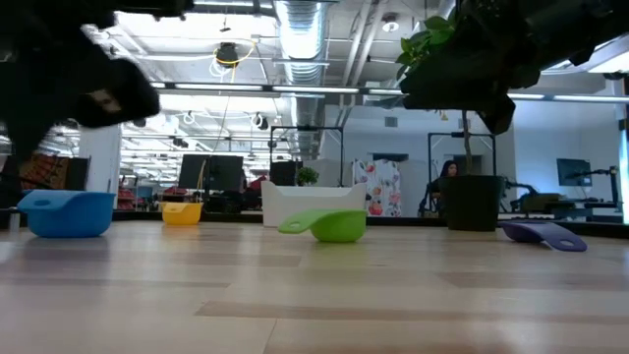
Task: Nest measuring cups in basket
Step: Stack the dark blue measuring cup into the red measuring cup
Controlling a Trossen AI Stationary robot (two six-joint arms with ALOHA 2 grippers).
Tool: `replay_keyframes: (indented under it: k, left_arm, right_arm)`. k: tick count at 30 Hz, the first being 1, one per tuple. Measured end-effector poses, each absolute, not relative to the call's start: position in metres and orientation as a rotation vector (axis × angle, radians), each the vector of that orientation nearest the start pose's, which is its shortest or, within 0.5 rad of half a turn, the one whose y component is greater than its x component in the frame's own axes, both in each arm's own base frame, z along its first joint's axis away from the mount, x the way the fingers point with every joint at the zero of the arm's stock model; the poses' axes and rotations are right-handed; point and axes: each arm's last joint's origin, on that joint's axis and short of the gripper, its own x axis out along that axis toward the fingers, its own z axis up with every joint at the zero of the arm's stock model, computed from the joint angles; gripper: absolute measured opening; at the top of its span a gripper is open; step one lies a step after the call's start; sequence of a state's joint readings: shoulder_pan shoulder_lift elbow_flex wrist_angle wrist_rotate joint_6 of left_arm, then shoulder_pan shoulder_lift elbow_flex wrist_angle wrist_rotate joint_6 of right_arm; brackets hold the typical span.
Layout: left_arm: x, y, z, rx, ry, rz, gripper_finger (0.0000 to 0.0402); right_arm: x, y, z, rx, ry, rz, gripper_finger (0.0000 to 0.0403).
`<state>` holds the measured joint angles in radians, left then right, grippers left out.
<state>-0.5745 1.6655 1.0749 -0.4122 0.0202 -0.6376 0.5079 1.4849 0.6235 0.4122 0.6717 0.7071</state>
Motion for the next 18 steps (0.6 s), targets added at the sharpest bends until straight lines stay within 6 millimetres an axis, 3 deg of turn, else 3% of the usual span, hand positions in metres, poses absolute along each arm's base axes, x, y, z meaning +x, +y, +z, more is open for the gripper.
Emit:
replay_keyframes:
  k: [9, 12, 18]
  left_arm:
    - [0.245, -0.140, 0.253, -0.126, 0.995, 0.176, 0.0094]
    - [0.230, -0.128, 0.251, -0.086, 0.978, 0.271, 0.0094]
    - [0.202, -0.093, 0.227, -0.215, 0.998, 0.413, 0.0094]
  right_arm:
    - [0.257, 0.121, 0.180, 0.443, 0.304, -0.287, 0.0119]
    - [0.256, 0.121, 0.178, 0.427, 0.325, -0.294, 0.0119]
    - [0.253, 0.118, 0.171, 0.377, 0.391, -0.321, 0.0119]
